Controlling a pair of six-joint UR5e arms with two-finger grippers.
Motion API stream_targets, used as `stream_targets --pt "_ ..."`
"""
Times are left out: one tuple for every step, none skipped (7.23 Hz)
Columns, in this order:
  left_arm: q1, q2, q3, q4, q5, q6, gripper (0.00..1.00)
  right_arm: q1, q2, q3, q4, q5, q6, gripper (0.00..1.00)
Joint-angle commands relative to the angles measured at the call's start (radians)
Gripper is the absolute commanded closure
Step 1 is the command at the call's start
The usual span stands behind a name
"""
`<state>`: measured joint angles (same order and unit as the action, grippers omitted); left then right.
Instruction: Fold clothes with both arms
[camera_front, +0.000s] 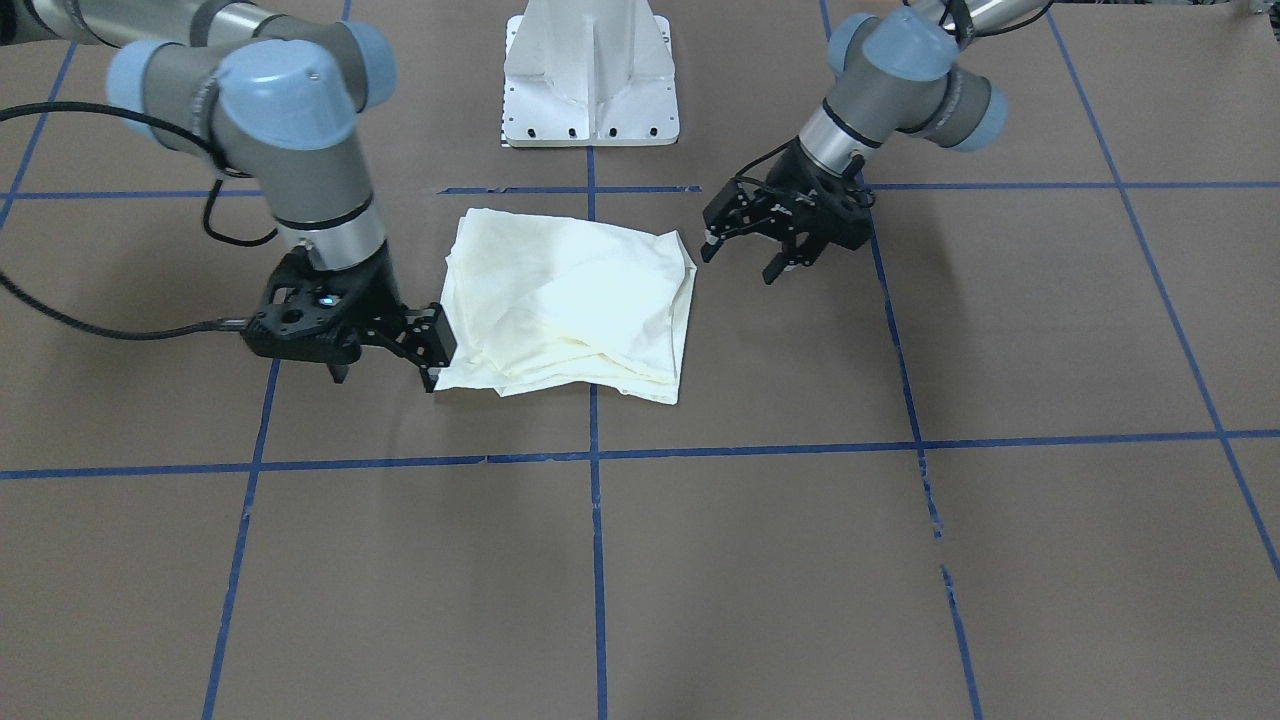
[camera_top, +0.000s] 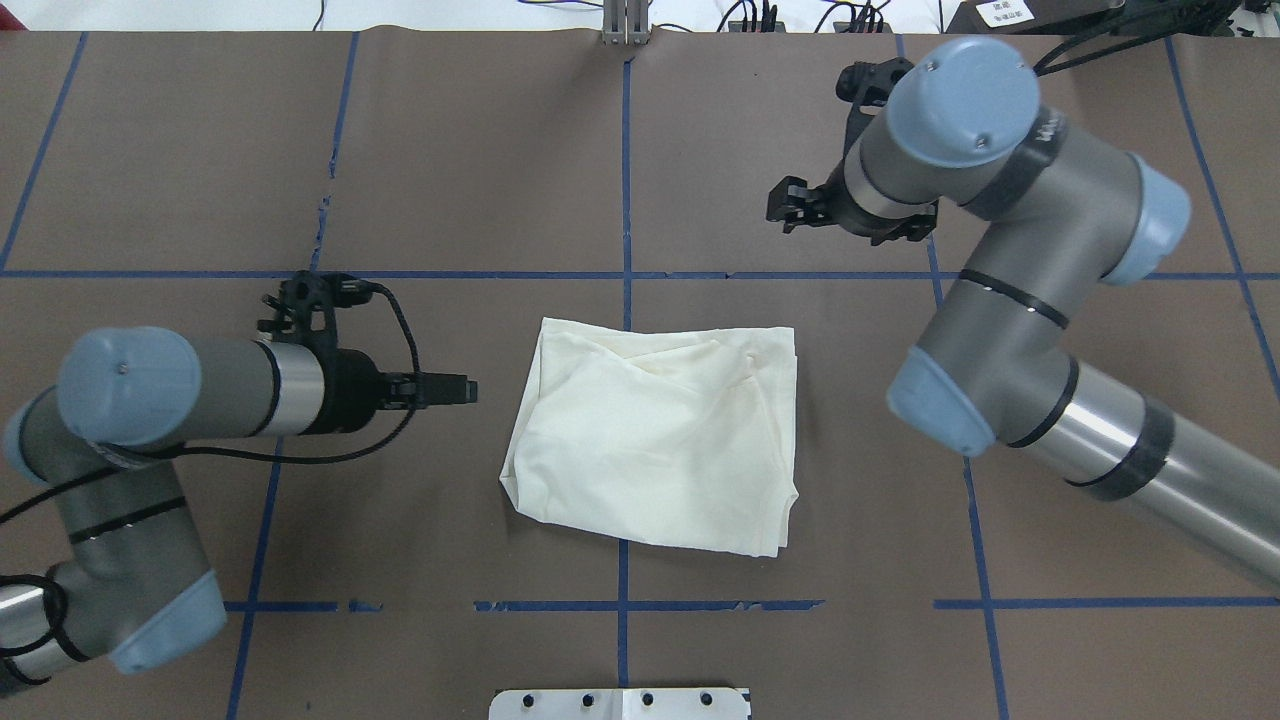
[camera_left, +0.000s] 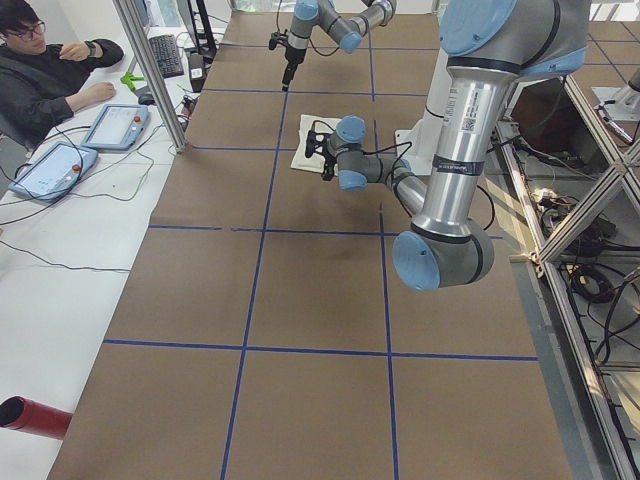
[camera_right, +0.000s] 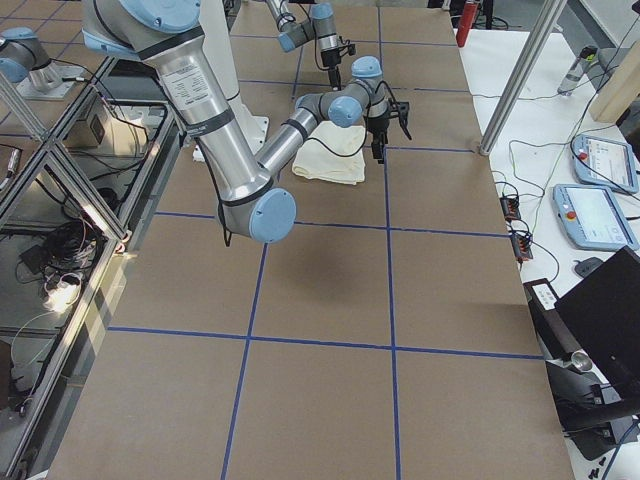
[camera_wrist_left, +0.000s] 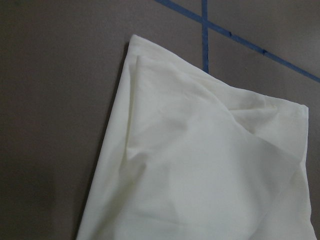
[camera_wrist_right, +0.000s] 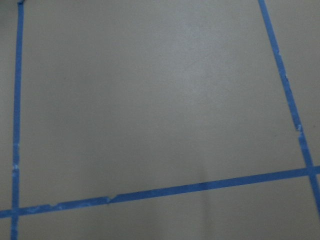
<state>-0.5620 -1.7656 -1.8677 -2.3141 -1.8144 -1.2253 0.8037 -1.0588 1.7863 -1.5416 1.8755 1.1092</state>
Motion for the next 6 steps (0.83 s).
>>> stream_targets --pt "-0.205 0.147 -0.094 0.12 -0.122 0.394 0.0 0.2 -0.171 0.038 -0.002 0.187 -0.388 0.0" --pt "-0.31 0.209 -0.094 0.122 -0.178 0.553 0.0 0.301 -0.253 0.036 -0.002 0.25 -0.577 0.0" --pt "-0.413 0.277 -0.091 0.122 -0.212 0.736 0.0 0.427 -0.35 0.036 -0.002 0.331 -0.797 0.0" --pt "-0.523 0.341 -0.085 0.124 -0.238 0.917 0.0 0.554 -0.448 0.033 -0.003 0.381 -1.0 0.0" --pt "-0.636 0.378 -0.068 0.152 -0.281 1.08 0.0 0.656 -0.505 0.01 -0.029 0.416 -1.151 0.0" --pt "-0.762 0.377 -0.065 0.279 -0.342 1.222 0.0 0.716 -0.532 -0.001 -0.125 0.436 -1.252 0.0"
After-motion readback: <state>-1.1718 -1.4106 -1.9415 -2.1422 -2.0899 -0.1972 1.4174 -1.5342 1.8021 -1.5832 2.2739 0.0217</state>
